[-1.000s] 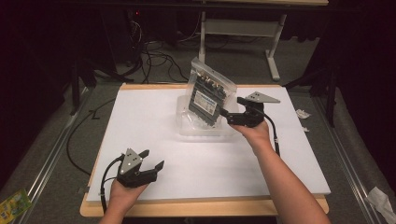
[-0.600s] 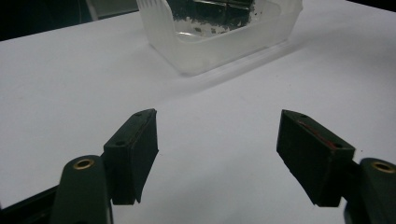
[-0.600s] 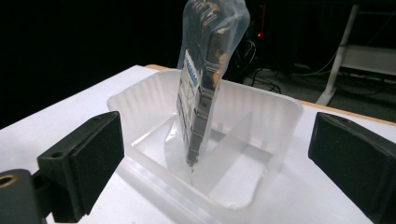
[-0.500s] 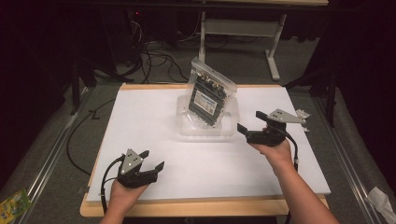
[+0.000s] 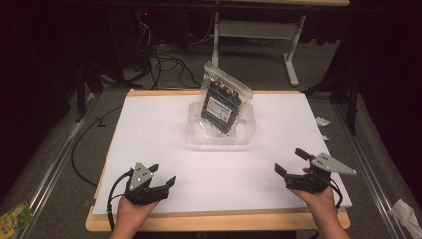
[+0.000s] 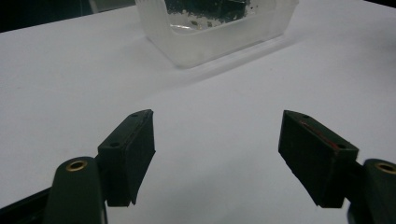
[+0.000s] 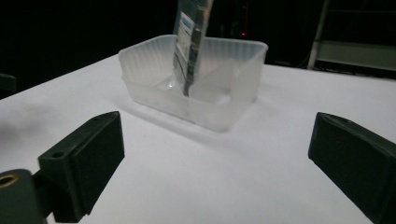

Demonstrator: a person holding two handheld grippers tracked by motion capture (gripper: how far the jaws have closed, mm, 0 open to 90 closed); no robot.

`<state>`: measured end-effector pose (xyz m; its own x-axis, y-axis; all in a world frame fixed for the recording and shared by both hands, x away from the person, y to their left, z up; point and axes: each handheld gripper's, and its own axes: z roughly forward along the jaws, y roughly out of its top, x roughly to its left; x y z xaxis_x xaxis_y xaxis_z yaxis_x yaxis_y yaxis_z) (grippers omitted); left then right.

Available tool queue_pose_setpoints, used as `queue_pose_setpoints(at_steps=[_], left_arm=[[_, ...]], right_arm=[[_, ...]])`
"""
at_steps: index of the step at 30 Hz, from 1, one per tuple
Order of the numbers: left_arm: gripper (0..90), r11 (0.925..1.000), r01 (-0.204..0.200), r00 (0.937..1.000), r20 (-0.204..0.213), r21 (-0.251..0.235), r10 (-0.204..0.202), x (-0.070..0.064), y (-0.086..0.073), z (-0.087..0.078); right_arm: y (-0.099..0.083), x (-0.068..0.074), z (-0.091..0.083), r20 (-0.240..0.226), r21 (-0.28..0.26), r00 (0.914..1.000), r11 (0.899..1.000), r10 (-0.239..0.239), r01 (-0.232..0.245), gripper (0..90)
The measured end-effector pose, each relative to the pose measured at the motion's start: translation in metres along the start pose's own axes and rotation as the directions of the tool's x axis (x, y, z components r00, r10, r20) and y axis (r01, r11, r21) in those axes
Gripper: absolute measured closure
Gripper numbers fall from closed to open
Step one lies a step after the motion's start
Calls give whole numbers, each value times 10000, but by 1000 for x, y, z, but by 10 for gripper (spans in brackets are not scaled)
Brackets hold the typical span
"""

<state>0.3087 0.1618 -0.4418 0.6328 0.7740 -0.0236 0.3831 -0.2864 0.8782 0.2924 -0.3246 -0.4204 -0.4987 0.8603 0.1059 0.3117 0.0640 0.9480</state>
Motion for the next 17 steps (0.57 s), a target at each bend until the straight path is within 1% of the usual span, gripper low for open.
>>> queue_pose_setpoints(at_steps=[1,2,3,4,6,8,10,13,14,17], left_arm=[[275,9999,-96,9999,46,34,96,-1,0,1],[275,9999,-165,9999,39,50,165,-2,0,2],[274,9998,-179,9998,89,69,178,-2,1,3],[273,9998,-203,9997,102,91,202,-3,1,4],[272,9997,-228,9997,101,102,227,-3,2,6],[271,9997,-213,9997,116,112,212,-3,2,7],[271,9997,-216,9997,121,106,215,-3,2,7],[270,9998,-200,9998,98,94,199,-2,1,6],[271,9998,-193,9998,105,101,192,-1,1,5],[271,9998,-165,9998,115,70,164,0,1,5]], right_arm=[[-4,-1,-2,-51,175,10000,9998,-2,2,33],[-7,-2,-5,49,352,10000,9994,-76,75,31],[-11,-3,-8,149,387,9999,9992,-72,66,32],[-14,-4,-9,153,376,9999,9993,-48,42,32],[-16,-5,-8,194,544,9998,9985,97,-108,28],[-15,-7,-6,213,466,9998,9989,53,-63,28],[-15,-8,-5,259,432,9996,9990,127,-138,28],[-18,-9,-3,252,512,9996,9986,96,-109,29],[-18,-10,-3,274,573,9995,9982,150,-165,28],[-19,-10,-3,280,529,9994,9983,214,-229,30]])
